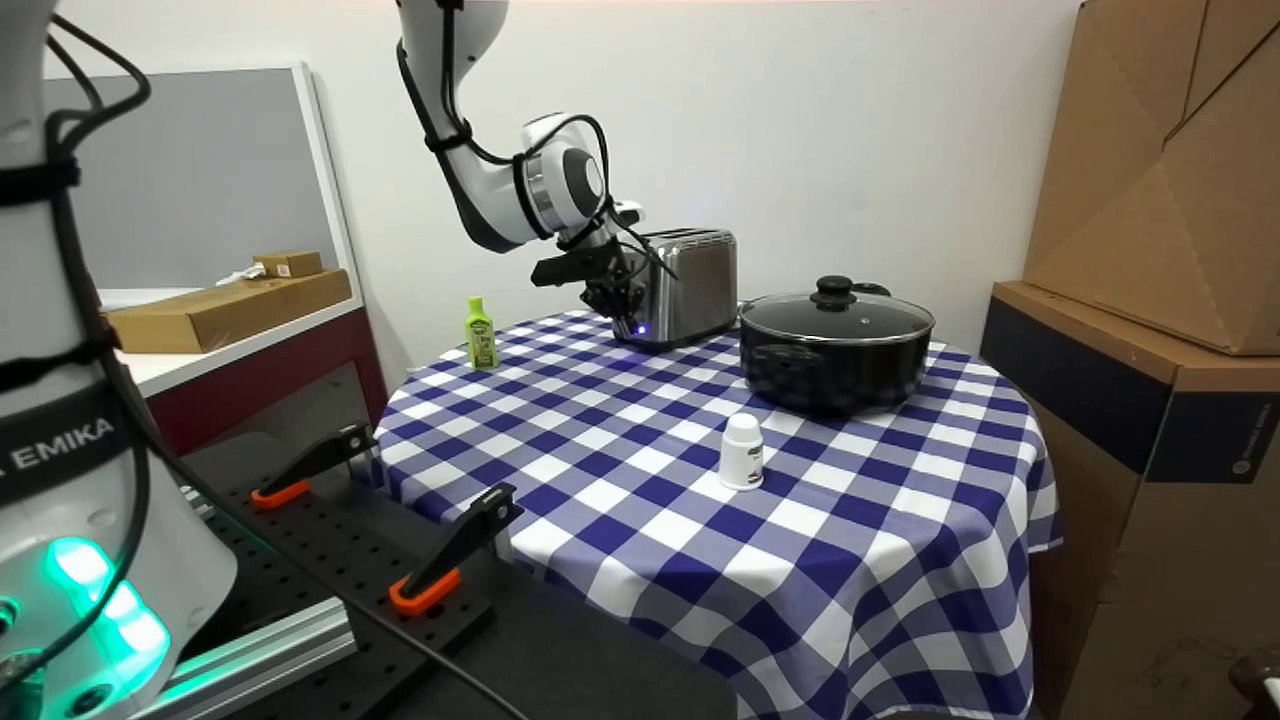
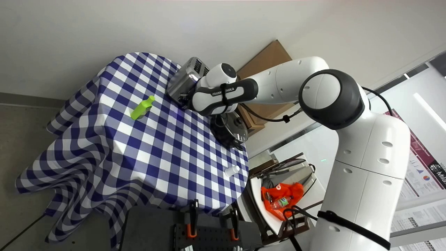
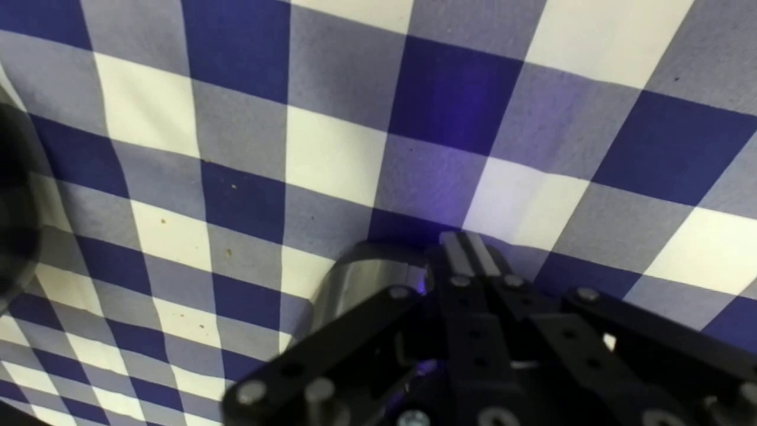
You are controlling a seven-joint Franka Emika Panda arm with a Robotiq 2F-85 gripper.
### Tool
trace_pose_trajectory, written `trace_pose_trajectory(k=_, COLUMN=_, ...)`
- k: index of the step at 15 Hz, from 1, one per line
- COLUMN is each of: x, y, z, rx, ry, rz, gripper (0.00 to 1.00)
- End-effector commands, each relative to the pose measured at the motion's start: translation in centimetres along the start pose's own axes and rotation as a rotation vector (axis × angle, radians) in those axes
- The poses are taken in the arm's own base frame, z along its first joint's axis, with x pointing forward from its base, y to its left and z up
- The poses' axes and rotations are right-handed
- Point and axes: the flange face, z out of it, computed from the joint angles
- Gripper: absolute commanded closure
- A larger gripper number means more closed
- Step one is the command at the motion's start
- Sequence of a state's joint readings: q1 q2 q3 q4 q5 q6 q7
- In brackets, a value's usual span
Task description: Press the button on the toaster.
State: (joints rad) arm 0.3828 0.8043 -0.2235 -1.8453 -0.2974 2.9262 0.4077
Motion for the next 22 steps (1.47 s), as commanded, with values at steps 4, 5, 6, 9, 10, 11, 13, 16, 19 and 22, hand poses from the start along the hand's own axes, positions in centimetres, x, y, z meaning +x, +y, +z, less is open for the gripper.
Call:
trace_pose_trajectory(k=4, x=0.0, y=0.4, z=1.1, rx=-0.013, ry=0.014, rz=0.020, gripper=1.00)
trace_pose_trajectory(k=5, x=0.1, y=0.5, z=1.2, rx=-0.013, ry=0.014, rz=0.023, gripper=1.00)
trace_pose_trajectory(k=6, x=0.1, y=0.5, z=1.3, rx=-0.013, ry=0.013, rz=0.025, gripper=1.00)
trace_pose_trajectory(k=9, x=0.2, y=0.4, z=1.4, rx=-0.006, ry=-0.002, rz=0.012, gripper=1.00)
trace_pose_trajectory(k=10, x=0.2, y=0.3, z=1.5, rx=-0.004, ry=-0.015, rz=-0.006, gripper=1.00)
trace_pose_trajectory(k=11, x=0.3, y=0.2, z=1.5, rx=-0.001, ry=-0.017, rz=-0.014, gripper=1.00)
trace_pose_trajectory(k=13, x=0.4, y=0.2, z=1.5, rx=0.000, ry=-0.018, rz=-0.028, gripper=1.00)
trace_pose_trajectory(k=16, x=0.8, y=0.6, z=1.5, rx=-0.005, ry=-0.012, rz=-0.042, gripper=1.00)
trace_pose_trajectory(k=19, x=1.3, y=1.0, z=1.3, rx=-0.010, ry=-0.001, rz=-0.043, gripper=1.00)
trace_pose_trajectory(k=22, x=1.7, y=0.9, z=1.4, rx=-0.025, ry=0.025, rz=-0.032, gripper=1.00)
